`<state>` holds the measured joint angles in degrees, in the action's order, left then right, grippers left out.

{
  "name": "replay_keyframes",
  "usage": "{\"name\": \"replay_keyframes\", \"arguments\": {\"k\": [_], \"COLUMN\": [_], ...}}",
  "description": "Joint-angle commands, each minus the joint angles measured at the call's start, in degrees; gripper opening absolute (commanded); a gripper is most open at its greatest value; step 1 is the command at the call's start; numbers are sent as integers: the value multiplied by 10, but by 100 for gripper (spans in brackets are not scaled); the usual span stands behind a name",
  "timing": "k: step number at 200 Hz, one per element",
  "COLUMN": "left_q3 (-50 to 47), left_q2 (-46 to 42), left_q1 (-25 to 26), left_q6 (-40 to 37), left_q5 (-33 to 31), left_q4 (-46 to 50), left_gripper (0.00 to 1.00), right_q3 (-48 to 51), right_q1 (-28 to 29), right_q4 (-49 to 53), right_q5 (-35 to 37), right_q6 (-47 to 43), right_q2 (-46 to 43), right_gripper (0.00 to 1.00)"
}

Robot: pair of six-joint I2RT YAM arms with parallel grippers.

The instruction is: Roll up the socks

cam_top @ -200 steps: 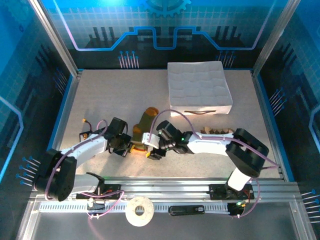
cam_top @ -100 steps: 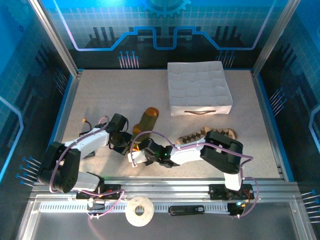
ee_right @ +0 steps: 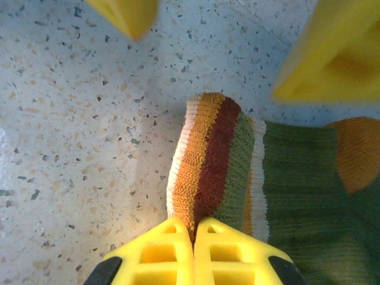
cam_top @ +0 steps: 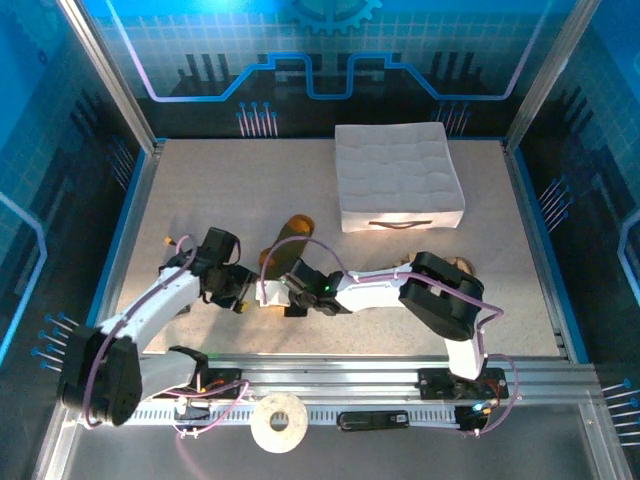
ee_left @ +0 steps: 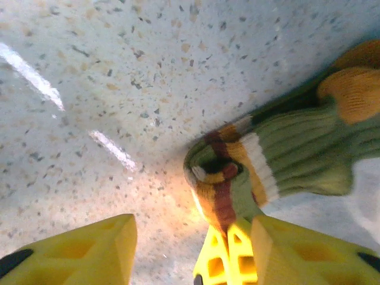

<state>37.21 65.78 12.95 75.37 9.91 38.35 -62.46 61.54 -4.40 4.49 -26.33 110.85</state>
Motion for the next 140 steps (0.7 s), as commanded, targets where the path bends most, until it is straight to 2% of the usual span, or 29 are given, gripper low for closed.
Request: {"name": "replay_keyframes", "arguments": {"k": [1, 75, 100, 140], "left_q3": [-26, -87, -97, -99], "left_q2": [-34, -71, -50, 12], "left_q1": [-20, -14, -6, 1], "left_q6": [16, 52, 60, 64], "left_q5": [17, 52, 55, 57], "left_q4": [41, -110, -162, -215], "left_gripper": [58, 58, 60, 61], "right_q3": [-10, -133, -173, -202], "right_q1": [-26, -107, -134, -156], "right_q4": [119, 239, 276, 295], "right_q5": [-114, -323, -389, -445], "right_q6": [87, 212, 257, 301], "right_q2": [28, 125, 163, 192], "right_gripper": [0, 0, 0, 0]}}
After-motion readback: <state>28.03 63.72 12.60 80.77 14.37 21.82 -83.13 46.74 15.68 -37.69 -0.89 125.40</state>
